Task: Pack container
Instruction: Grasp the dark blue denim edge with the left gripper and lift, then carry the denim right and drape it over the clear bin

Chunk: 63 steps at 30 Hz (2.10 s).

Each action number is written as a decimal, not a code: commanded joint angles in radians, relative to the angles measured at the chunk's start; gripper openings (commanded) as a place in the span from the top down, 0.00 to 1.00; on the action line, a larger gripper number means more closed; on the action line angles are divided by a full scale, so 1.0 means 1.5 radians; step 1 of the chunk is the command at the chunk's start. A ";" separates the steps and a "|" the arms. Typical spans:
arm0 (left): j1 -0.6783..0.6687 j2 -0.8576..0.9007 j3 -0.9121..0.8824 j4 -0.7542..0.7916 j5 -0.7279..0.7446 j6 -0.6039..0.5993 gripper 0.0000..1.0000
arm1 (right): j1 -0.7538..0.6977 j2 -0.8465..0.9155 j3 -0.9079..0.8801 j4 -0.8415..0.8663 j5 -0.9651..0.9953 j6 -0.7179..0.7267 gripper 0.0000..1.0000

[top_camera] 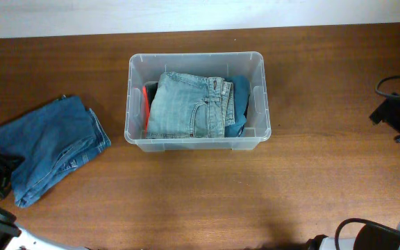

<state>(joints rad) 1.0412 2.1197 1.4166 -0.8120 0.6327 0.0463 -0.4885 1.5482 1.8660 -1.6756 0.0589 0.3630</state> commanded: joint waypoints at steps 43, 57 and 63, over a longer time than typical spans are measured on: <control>-0.007 -0.083 0.128 -0.027 0.355 -0.007 0.99 | -0.003 -0.002 0.001 -0.001 0.001 0.004 0.02; -0.049 -0.364 0.161 0.020 0.464 -0.114 0.99 | -0.003 -0.003 0.001 0.000 0.001 0.004 0.02; -0.138 -0.467 0.161 0.155 0.463 -0.273 0.99 | -0.003 -0.003 0.001 0.000 0.001 0.004 0.02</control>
<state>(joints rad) 0.8982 1.5349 1.6192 -0.6891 1.2026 -0.2039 -0.4885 1.5482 1.8660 -1.6756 0.0589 0.3630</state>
